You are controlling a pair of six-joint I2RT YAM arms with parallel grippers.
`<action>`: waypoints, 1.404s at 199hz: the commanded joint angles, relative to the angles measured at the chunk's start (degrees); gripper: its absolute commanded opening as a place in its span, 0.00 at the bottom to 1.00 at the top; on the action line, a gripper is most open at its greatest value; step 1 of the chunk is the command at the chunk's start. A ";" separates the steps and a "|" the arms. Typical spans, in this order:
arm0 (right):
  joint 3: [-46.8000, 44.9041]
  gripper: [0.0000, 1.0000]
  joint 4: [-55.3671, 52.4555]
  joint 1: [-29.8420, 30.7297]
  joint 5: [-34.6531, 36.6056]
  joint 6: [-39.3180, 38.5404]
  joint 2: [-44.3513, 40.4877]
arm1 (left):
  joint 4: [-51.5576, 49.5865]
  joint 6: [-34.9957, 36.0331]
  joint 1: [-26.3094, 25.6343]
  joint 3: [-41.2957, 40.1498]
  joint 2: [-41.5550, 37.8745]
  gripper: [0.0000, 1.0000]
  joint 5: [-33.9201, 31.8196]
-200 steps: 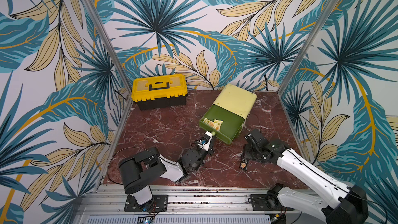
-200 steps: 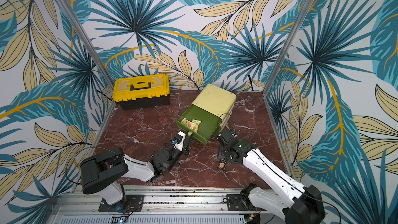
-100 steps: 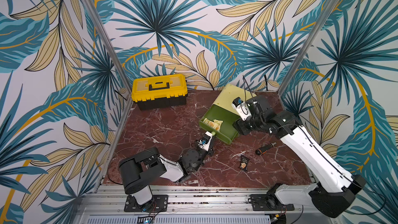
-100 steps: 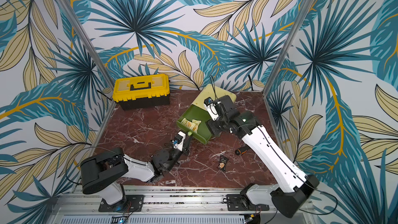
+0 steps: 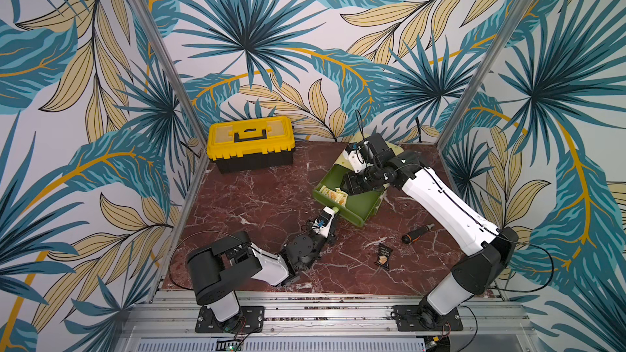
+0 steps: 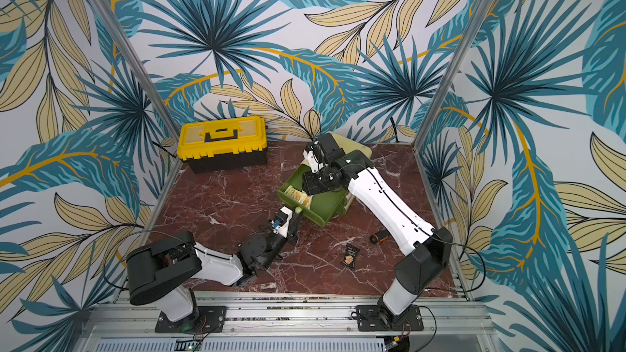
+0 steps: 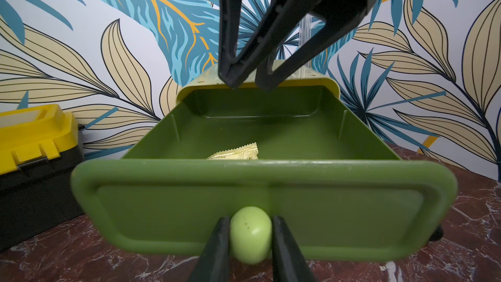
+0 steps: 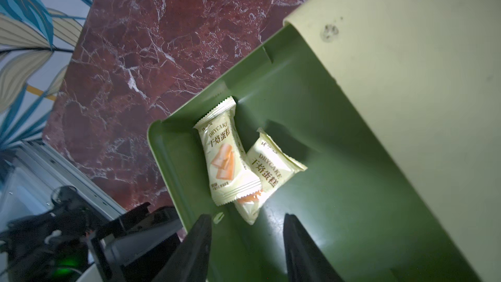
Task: Take the cookies out of the drawer
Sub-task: Place the cookie at the center of the board, then pick up the cookie from the drawer.
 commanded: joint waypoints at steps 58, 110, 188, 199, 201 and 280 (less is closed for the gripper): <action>-14.85 0.50 16.59 0.69 0.53 22.66 -4.29 | 0.33 1.03 0.00 1.73 0.15 0.06 -1.52; -17.04 0.45 19.80 0.67 -0.37 22.62 -3.89 | 0.25 1.04 0.03 1.30 -0.19 0.06 -1.21; -20.18 0.38 24.42 0.68 -3.55 24.31 -3.80 | 0.17 1.19 -0.03 1.28 -0.21 0.06 -0.86; -20.61 0.35 25.34 0.66 -4.00 24.65 -3.86 | 0.17 1.18 0.02 1.38 -0.19 0.06 -0.77; -20.66 0.34 25.45 0.63 -4.05 24.75 -3.88 | 0.17 1.19 -0.03 1.38 -0.20 0.06 -0.77; -22.68 0.05 28.32 0.71 -3.03 25.29 -5.77 | -0.05 1.43 -0.09 1.38 -0.30 0.06 -0.95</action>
